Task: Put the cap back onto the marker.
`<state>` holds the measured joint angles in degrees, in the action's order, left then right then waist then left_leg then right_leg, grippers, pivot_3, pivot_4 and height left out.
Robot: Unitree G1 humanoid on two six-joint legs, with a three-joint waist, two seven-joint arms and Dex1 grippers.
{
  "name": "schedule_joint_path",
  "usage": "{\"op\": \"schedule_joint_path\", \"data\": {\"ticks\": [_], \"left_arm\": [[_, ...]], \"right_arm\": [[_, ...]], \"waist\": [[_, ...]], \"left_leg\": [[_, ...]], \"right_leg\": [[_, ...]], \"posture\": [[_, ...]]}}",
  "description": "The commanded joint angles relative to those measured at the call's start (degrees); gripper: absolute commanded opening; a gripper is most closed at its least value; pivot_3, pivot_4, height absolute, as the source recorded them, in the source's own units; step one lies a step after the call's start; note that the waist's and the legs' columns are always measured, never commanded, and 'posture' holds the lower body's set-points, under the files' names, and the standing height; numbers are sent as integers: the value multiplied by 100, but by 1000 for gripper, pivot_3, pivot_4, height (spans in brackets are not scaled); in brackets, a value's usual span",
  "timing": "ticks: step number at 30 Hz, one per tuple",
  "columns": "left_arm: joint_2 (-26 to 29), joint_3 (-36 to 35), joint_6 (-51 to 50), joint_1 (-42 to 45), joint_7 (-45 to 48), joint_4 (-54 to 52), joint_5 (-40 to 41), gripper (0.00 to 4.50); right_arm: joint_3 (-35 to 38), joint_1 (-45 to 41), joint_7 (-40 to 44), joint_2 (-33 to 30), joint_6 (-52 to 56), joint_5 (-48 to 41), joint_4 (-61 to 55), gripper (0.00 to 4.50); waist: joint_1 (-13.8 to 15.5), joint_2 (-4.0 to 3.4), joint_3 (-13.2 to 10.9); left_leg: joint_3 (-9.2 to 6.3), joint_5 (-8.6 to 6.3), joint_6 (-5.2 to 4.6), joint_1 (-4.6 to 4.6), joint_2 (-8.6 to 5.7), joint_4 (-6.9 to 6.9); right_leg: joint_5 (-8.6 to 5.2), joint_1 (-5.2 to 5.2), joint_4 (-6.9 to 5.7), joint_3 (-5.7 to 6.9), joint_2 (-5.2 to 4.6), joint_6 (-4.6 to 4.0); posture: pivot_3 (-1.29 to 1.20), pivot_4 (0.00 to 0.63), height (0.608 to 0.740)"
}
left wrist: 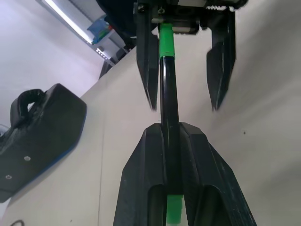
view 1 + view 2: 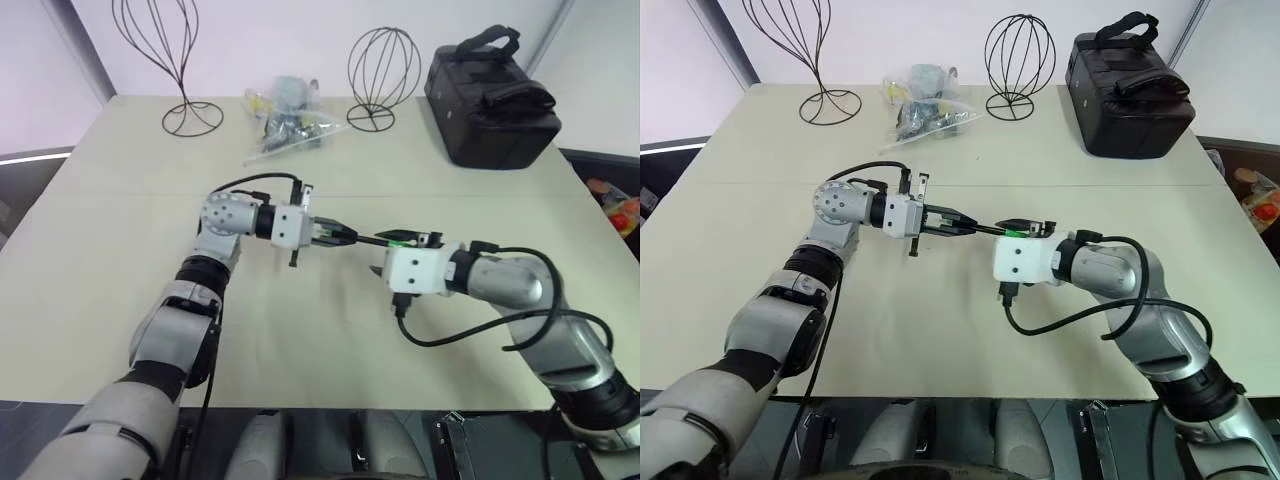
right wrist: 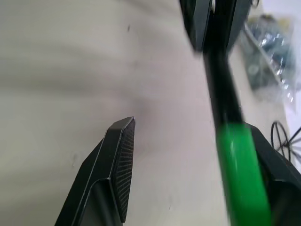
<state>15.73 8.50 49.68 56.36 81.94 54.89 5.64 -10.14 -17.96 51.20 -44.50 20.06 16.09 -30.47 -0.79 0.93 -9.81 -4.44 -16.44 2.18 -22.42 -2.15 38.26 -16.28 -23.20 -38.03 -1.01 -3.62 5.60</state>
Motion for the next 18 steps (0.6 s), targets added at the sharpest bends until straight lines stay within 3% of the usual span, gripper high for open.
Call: {"op": "schedule_joint_path", "data": {"ticks": [1, 8, 18], "left_arm": [[123, -35, 46, -48, -1, -233, 146, 0], [497, -78, -152, -208, -31, -320, 128, 0], [882, -23, -1298, -553, -109, -831, 122, 0]], "right_arm": [[450, 124, 32, -213, 44, -159, -331, 2710], [1149, 510, 8, -498, 299, -447, -461, 2710], [1890, 984, -598, 498, 1936, -1413, -1352, 2710]], "waist": [[4, 0, 0], [-1, 0, 0], [5, 0, 0]], "left_leg": [[0, 0, 0, 0, 0, 0], [0, 0, 0, 0, 1, 0], [-4, 0, 0, 0, 4, 0]], "right_leg": [[0, 0, 0, 1, 0, 0], [0, 0, 0, 0, 1, 0], [0, 2, -1, 1, 1, 0]], "posture": [[0, 150, 740], [0, 150, 740], [0, 150, 740]]}}
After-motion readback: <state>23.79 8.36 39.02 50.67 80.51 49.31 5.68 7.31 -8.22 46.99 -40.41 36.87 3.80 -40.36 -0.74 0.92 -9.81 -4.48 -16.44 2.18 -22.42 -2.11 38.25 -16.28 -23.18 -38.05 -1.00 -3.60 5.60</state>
